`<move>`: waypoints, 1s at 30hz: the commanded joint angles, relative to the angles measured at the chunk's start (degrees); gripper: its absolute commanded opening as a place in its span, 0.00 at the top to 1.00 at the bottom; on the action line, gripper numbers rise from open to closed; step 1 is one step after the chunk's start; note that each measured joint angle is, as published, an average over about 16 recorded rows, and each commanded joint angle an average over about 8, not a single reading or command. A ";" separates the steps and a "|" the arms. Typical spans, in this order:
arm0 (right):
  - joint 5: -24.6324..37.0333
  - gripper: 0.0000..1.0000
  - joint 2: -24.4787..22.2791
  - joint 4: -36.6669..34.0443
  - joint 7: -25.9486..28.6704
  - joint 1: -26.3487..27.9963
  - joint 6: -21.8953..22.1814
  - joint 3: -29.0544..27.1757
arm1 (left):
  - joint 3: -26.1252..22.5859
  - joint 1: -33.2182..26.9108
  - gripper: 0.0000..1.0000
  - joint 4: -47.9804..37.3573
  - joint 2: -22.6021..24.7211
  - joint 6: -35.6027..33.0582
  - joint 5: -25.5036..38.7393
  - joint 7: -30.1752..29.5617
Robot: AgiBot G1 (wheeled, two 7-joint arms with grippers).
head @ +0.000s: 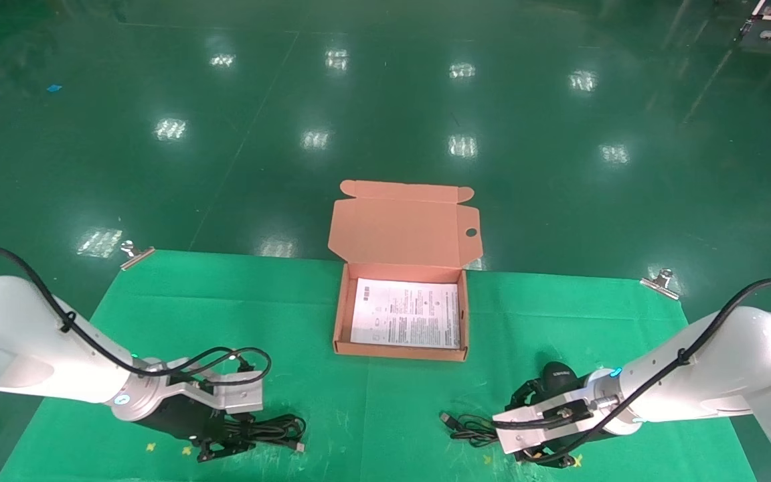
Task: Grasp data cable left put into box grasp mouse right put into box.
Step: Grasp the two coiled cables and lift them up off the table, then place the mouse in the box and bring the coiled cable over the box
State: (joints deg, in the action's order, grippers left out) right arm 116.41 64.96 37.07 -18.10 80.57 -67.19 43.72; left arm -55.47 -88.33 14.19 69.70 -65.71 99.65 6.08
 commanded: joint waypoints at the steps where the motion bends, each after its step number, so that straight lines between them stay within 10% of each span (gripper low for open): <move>1: -0.01 1.00 -0.01 0.03 0.01 -0.01 -0.01 -0.01 | 0.00 0.01 1.00 0.04 -0.01 0.00 0.00 -0.01; 18: -0.10 1.00 -0.66 0.15 0.43 0.72 -0.16 -0.33 | 0.40 -0.90 1.00 1.15 -1.22 -0.70 -0.50 0.76; 30: -4.38 1.00 -7.12 2.61 7.19 12.94 1.68 -7.34 | 0.86 -8.38 1.00 16.13 -8.19 -0.17 1.67 -1.34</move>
State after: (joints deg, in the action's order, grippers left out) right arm 112.00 58.68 39.26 -11.57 93.32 -65.18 36.56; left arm -54.70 -96.34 30.50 61.97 -64.96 101.93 3.87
